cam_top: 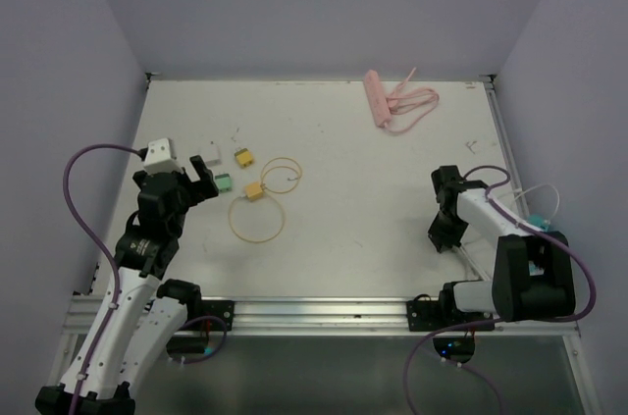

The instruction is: Pull the plug off the socket

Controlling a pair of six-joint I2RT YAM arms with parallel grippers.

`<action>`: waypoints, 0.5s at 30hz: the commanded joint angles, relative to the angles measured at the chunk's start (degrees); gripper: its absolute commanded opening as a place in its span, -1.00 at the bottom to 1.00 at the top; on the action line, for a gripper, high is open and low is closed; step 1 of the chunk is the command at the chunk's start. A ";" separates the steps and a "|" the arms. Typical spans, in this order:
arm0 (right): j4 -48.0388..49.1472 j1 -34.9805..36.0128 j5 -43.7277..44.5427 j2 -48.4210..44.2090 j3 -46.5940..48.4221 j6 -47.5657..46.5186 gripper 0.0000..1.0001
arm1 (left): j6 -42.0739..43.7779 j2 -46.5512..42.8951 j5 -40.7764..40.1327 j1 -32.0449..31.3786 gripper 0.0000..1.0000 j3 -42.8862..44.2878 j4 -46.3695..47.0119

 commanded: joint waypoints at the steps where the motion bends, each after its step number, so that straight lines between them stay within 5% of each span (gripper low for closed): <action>1: 5.06 0.04 -1.69 -0.62 1.51 -3.24 -0.87 | 0.84 0.26 -0.31 -0.30 0.96 -0.38 2.71; 9: 5.95 5.04 0.14 1.86 4.85 -5.45 -0.98 | 0.84 0.61 -0.40 -0.30 0.96 -0.47 2.63; 15: -3.71 6.36 15.52 -5.35 9.15 -1.67 0.53 | 0.84 0.43 -0.31 -0.30 0.96 -0.38 2.63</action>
